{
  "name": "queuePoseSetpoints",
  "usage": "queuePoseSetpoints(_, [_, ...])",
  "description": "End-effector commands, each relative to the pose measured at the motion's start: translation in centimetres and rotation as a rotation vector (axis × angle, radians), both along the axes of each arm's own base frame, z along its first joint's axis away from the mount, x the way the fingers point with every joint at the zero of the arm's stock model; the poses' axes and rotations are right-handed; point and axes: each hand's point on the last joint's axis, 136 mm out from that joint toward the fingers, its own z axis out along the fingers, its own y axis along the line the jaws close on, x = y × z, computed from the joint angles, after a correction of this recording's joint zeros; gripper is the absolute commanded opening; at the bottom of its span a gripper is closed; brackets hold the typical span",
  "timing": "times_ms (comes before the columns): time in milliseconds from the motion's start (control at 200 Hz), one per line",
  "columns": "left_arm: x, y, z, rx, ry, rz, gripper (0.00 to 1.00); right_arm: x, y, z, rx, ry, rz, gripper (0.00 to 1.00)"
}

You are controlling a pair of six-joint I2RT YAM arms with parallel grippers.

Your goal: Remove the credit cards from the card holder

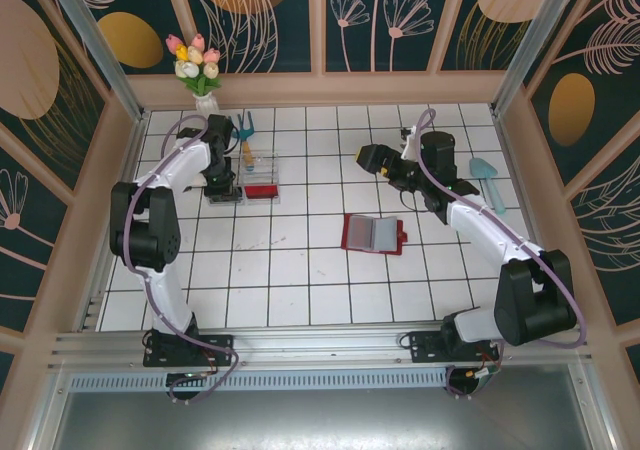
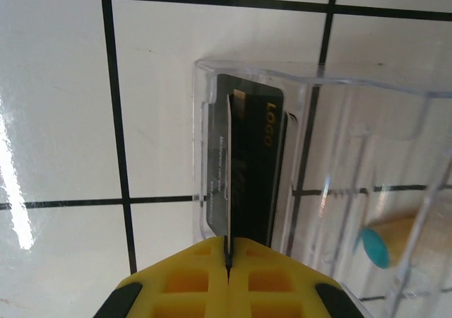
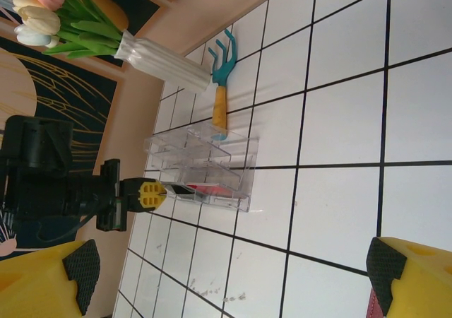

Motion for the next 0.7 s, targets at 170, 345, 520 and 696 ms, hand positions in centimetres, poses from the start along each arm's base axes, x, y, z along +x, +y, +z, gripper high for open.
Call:
queuePoseSetpoints(170, [-0.3, 0.2, -0.8, -0.002, 0.041, 0.015, 0.28, 0.2, 0.7, -0.1, 0.013, -0.012, 0.025, 0.99])
queuePoseSetpoints(345, [0.7, 0.6, -0.3, 0.028, 0.014, 0.005, 0.34, 0.3, 0.7, -0.4, 0.017, -0.005, 0.024, 0.99])
queuePoseSetpoints(520, [2.2, 0.7, 0.5, 0.045, -0.019, -0.044, 0.43, 0.3, 0.7, -0.4, 0.014, -0.004, 0.026, 0.99])
queuePoseSetpoints(696, [4.5, 0.6, 3.1, 0.077, -0.147, -0.163, 0.49, 0.4, 0.6, -0.4, -0.002, -0.004, 0.02, 0.99])
